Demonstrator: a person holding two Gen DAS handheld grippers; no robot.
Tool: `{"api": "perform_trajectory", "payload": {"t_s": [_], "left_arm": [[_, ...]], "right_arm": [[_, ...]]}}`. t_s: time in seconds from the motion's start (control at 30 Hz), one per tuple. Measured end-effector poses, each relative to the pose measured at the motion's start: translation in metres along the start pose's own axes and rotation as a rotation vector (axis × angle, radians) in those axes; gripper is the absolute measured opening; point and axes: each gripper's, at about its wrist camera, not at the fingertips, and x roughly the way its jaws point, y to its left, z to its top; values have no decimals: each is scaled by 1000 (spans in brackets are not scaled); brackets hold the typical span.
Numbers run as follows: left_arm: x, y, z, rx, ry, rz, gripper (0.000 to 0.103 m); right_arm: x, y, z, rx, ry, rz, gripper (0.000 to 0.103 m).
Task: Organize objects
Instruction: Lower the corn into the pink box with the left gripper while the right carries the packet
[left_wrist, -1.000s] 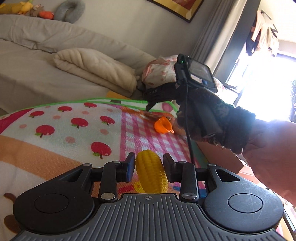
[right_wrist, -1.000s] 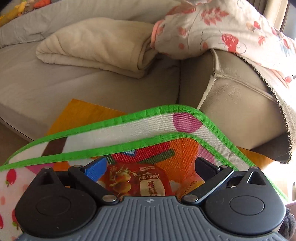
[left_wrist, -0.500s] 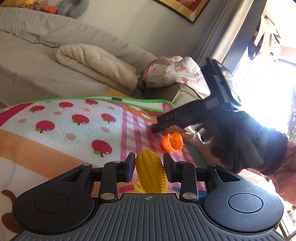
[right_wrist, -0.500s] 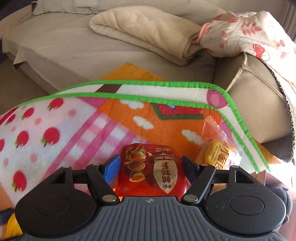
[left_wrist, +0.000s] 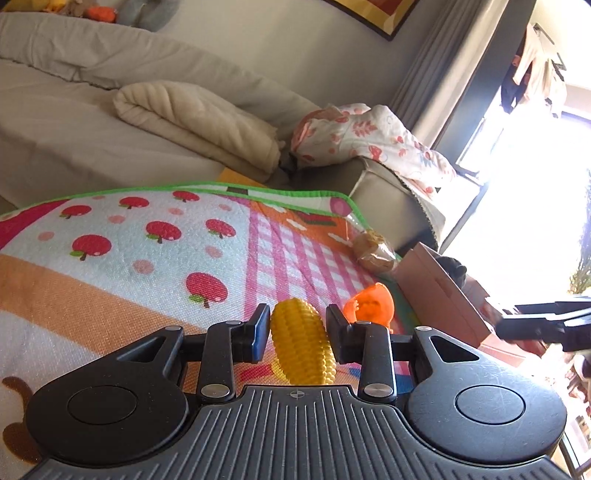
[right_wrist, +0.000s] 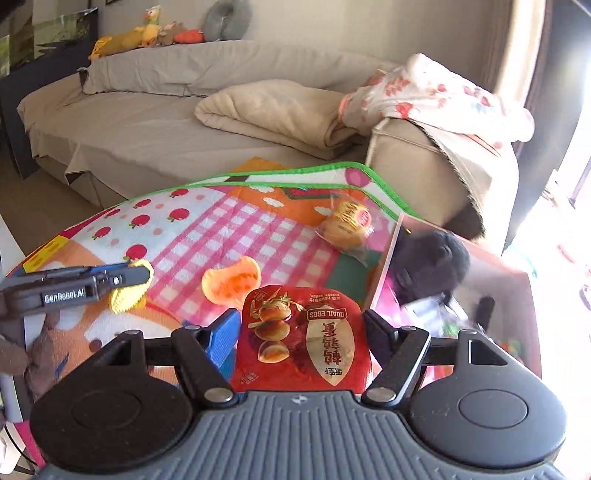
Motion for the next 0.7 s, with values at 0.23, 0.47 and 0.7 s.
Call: {"api": "perform_trajectory", "payload": {"t_s": [0.23,0.47,0.7], "left_arm": [[0,-35,-12,117,97,-3,37],[3,-111,-44,262,281,-156,37],[19,-198,-10,389,219,-259,37]], "right_arm": [[-40,-33,-79,92,16,-96,72],[-77,-53,-130,181,-59,-96,72],[-95,-65,-155,219,-141,-111,73]]}}
